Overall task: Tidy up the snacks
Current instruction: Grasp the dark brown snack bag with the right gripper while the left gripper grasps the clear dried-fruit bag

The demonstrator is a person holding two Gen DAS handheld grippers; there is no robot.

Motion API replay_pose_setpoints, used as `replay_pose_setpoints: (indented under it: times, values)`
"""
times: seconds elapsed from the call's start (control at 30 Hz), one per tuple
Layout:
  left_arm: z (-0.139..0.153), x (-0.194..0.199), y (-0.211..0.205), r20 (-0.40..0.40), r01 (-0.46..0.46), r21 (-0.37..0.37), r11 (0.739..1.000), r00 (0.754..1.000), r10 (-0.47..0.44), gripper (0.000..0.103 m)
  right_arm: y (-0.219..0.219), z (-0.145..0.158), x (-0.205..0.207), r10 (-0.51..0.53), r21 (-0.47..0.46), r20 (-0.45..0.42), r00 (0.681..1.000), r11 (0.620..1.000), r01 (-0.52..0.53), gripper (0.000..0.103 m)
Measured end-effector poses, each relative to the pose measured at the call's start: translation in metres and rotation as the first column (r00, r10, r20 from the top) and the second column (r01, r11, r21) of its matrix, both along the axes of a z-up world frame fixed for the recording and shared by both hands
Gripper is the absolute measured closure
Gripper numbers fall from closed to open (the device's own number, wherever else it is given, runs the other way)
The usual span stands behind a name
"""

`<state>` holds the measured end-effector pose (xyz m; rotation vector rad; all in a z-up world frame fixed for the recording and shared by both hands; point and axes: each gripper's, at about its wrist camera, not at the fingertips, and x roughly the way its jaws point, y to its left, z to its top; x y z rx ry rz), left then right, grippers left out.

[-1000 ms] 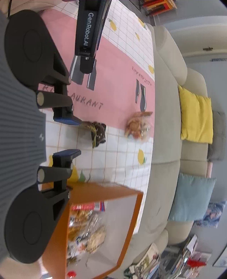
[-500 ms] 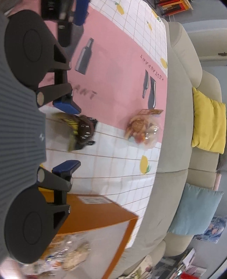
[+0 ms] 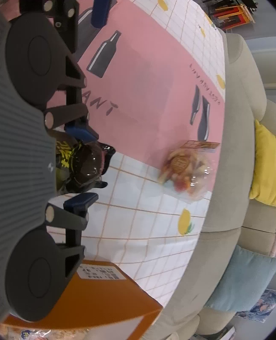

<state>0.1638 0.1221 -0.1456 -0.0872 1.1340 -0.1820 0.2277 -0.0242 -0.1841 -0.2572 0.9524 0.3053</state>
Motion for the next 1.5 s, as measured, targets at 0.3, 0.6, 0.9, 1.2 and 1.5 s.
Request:
replay_pose_setpoints:
  times: [0.3,0.6,0.9,1.2,1.5]
  values:
    - [0.003,0.031,-0.010,0.083,0.099,0.034,0.995,0.991,-0.101,0.025,-0.002,-0.002,0.012,0.014,0.026,-0.023,1.000,1.000,-0.013,0.062]
    - [0.023,0.088,-0.012,0.147,0.059,-0.016,0.998,0.988,-0.056,0.016,-0.018,0.021,0.029,-0.086,0.077,-0.028,0.996,0.993,0.088,0.064]
    - [0.028,0.147,-0.043,0.167,-0.001,-0.093,0.996,0.986,0.016,0.012,-0.036,0.030,0.056,-0.220,0.117,-0.031,0.975,0.968,0.223,0.064]
    - [0.003,0.174,-0.092,0.183,0.089,0.086,0.992,0.978,-0.103,0.012,-0.047,0.026,0.065,-0.258,0.132,-0.053,0.965,0.956,0.262,0.066]
    - [-0.020,0.197,-0.109,0.148,0.073,0.248,0.966,0.983,-0.113,0.010,-0.050,0.017,0.065,-0.272,0.141,-0.083,0.959,0.949,0.282,0.068]
